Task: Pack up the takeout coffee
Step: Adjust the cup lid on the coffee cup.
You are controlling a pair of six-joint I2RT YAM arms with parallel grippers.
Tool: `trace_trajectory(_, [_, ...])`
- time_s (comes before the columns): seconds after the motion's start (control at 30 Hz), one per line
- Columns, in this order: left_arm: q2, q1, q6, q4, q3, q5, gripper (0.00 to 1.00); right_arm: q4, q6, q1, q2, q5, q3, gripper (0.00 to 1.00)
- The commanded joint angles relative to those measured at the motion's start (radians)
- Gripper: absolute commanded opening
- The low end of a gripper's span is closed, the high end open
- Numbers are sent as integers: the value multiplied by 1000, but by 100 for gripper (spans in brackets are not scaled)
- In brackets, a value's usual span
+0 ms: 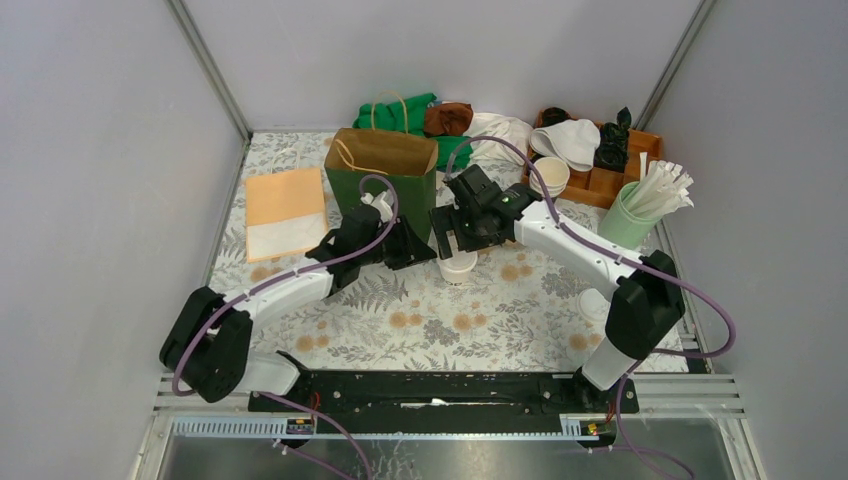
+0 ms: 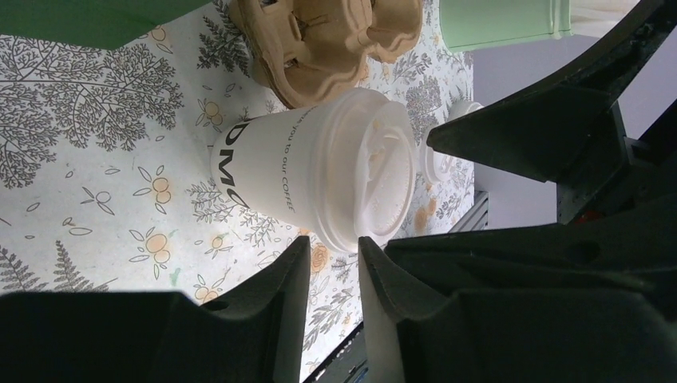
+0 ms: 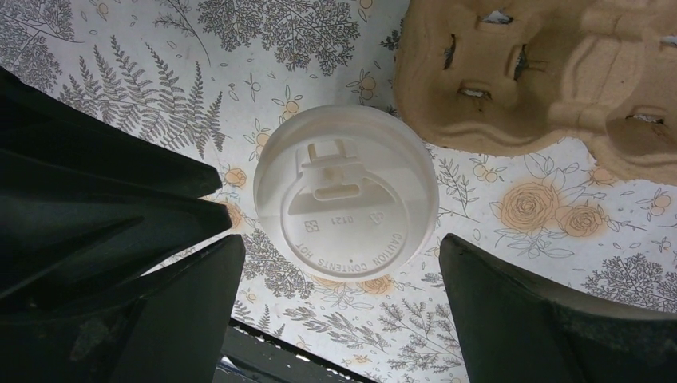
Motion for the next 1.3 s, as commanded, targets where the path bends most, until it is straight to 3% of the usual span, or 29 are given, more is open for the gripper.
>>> trace_trajectory(0.0, [21,5,-13,77,3,16,31,-32,-15,21,33,14,70,100])
trace_trajectory(1.27, [89,37,9,90,29,46,27,-76,-21,46,152,71,89,97])
